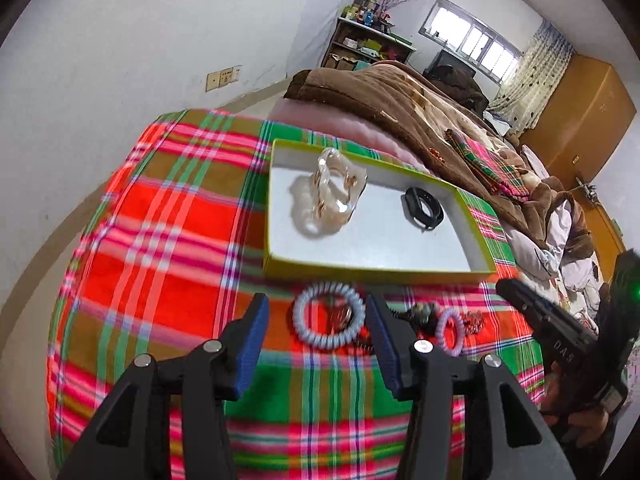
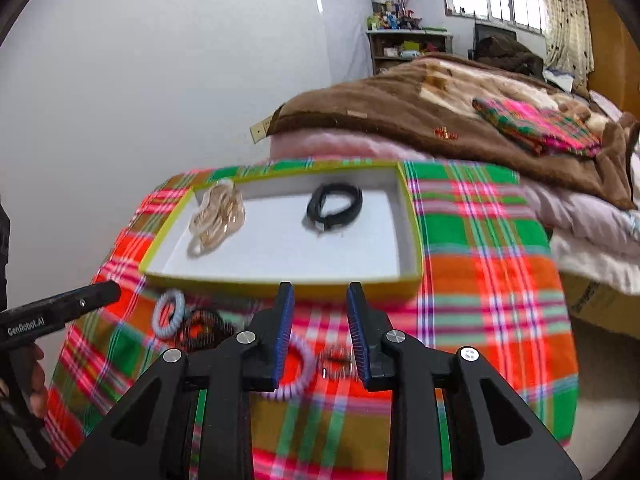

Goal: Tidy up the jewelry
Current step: 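Grasp lavender coil hair tie with right tool while left tool approaches blue tie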

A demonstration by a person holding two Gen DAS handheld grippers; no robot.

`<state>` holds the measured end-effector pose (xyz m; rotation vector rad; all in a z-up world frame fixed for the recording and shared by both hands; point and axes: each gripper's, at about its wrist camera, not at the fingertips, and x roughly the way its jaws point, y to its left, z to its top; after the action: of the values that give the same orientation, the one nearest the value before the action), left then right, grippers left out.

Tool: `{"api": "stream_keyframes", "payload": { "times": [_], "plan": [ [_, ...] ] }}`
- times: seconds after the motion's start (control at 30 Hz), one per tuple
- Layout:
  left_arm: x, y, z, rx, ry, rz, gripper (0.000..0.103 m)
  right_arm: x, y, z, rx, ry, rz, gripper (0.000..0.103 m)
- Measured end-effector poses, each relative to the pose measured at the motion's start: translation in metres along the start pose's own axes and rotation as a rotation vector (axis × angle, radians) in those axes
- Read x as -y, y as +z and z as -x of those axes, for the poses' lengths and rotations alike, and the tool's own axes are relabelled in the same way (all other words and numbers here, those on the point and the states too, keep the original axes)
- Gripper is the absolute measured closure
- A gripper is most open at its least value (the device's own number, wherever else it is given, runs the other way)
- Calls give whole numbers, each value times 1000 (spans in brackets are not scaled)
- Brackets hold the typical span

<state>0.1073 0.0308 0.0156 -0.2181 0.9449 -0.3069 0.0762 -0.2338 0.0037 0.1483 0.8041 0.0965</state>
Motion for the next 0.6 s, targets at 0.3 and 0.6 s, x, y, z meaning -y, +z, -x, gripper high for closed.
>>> {"api": "stream_keyframes", "payload": {
  "times": [0.3,0.6],
  "plan": [
    [-12,-29,2,2,14,-2,51,-1,-35,-1,-47,15,-37,75],
    [-21,-43,2,-24,11,-10,49,-8,-45,-8,-74,-8,-72,67]
  ]
}}
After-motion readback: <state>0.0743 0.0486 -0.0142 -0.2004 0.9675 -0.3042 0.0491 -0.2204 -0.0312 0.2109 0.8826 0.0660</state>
